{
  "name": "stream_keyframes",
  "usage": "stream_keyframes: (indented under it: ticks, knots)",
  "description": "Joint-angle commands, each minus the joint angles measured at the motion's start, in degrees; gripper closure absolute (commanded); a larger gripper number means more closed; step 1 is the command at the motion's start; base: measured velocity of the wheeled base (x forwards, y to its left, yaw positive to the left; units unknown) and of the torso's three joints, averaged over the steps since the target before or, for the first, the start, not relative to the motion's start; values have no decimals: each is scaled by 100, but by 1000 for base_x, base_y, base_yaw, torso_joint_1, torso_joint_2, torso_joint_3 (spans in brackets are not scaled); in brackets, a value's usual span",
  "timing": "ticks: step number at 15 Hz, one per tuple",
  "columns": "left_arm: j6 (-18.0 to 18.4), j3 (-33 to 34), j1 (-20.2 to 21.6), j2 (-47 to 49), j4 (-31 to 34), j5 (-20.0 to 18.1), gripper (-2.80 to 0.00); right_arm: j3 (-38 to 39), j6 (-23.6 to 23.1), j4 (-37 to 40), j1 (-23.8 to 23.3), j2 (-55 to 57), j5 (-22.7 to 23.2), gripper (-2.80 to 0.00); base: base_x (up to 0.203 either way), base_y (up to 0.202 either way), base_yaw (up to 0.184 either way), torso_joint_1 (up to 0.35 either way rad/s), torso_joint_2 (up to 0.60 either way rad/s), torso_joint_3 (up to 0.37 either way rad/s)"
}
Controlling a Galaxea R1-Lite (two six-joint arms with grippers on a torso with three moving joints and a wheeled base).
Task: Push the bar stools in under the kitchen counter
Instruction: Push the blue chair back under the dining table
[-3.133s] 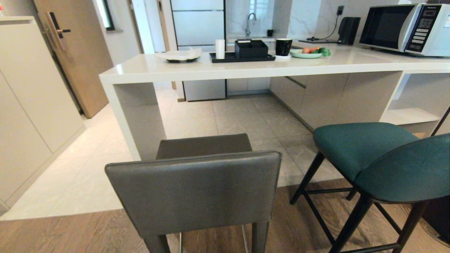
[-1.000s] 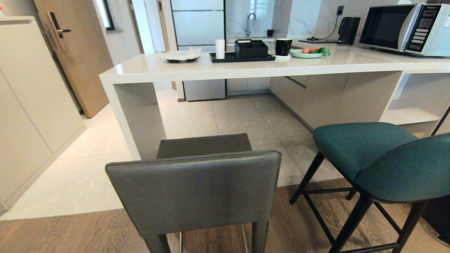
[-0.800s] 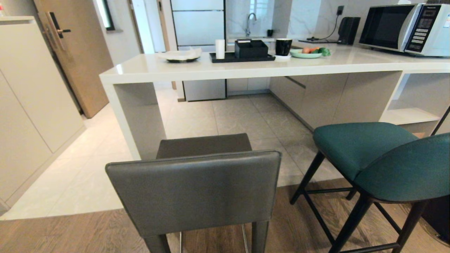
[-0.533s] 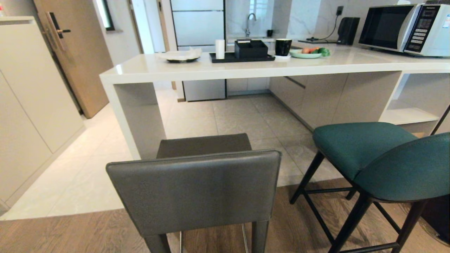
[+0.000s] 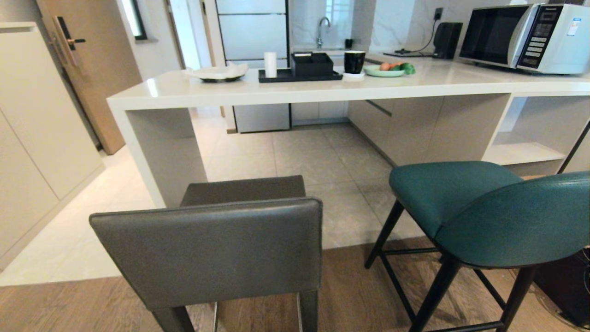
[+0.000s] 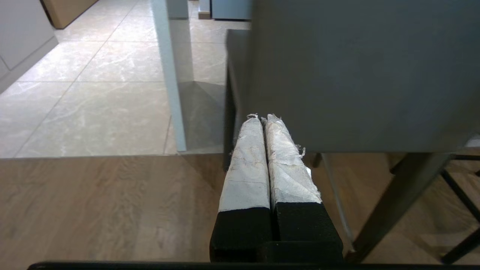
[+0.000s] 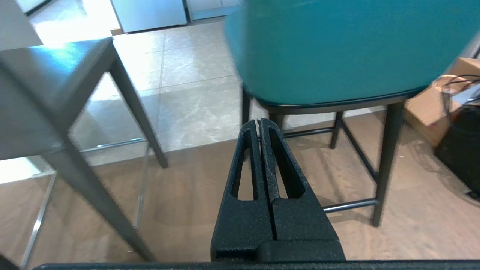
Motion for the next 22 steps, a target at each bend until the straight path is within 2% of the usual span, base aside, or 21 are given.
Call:
stream_keyframes:
  ticks: [1, 22]
  knots:
    - [1, 9, 1, 11, 0, 2, 0, 0, 1, -4, 0, 7, 0, 0, 0, -194, 0, 2, 0, 4]
    - [-7, 9, 1, 13, 0, 2, 0, 0, 1, -4, 0, 7, 0, 0, 0, -191, 3, 2, 2, 2]
